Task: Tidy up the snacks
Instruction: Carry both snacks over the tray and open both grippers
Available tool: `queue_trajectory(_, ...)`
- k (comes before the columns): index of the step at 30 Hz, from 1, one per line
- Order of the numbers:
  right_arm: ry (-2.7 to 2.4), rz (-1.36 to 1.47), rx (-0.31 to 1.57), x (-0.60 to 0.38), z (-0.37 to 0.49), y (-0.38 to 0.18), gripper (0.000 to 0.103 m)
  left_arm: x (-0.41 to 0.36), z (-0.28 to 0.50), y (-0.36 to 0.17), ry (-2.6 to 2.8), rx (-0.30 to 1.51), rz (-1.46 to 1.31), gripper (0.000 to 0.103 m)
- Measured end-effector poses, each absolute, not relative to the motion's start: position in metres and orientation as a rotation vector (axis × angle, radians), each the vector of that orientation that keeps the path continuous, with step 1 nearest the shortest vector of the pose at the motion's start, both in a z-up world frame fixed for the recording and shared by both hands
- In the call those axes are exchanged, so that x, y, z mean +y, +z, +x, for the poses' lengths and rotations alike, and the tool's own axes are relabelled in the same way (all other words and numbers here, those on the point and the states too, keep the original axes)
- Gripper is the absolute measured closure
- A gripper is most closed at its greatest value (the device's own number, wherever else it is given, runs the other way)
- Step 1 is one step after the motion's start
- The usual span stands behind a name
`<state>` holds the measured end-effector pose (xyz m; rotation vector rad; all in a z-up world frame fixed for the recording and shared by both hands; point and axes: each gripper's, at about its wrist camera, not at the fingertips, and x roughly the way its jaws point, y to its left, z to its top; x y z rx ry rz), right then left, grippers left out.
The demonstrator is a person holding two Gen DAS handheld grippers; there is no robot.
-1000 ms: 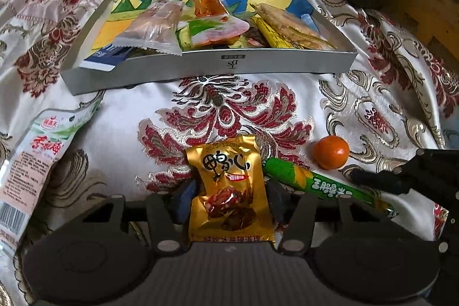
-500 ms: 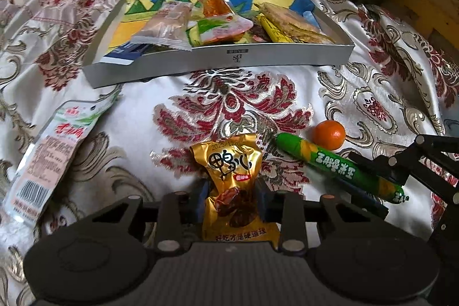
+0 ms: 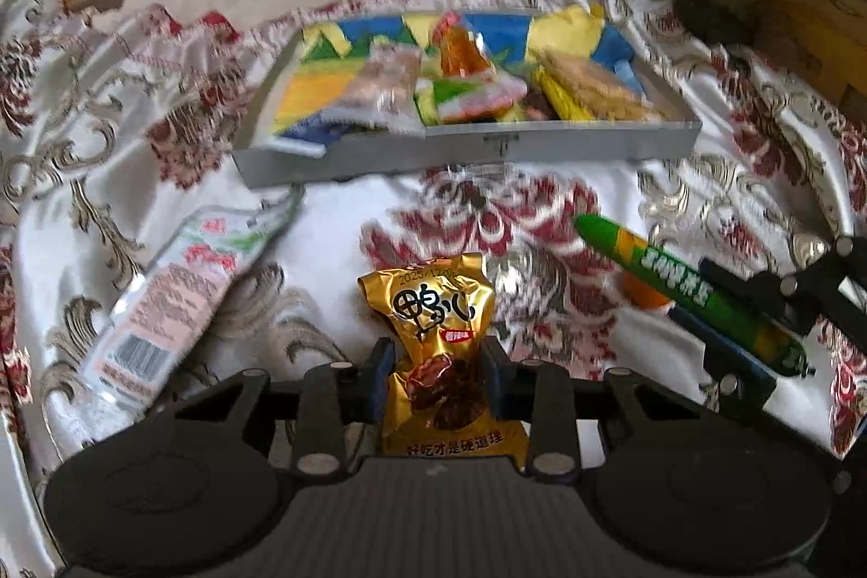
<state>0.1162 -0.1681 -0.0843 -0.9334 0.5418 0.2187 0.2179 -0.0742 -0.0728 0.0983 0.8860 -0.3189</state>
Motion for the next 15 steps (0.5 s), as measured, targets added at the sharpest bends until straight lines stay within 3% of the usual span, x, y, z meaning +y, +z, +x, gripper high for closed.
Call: queue_trajectory(15, -0.012, -0.840, 0.252, -0.203, 0.153, -0.038, 0.085, -0.095, 0.234, -0.004, -0.240, 0.549, 0.061, 0.066)
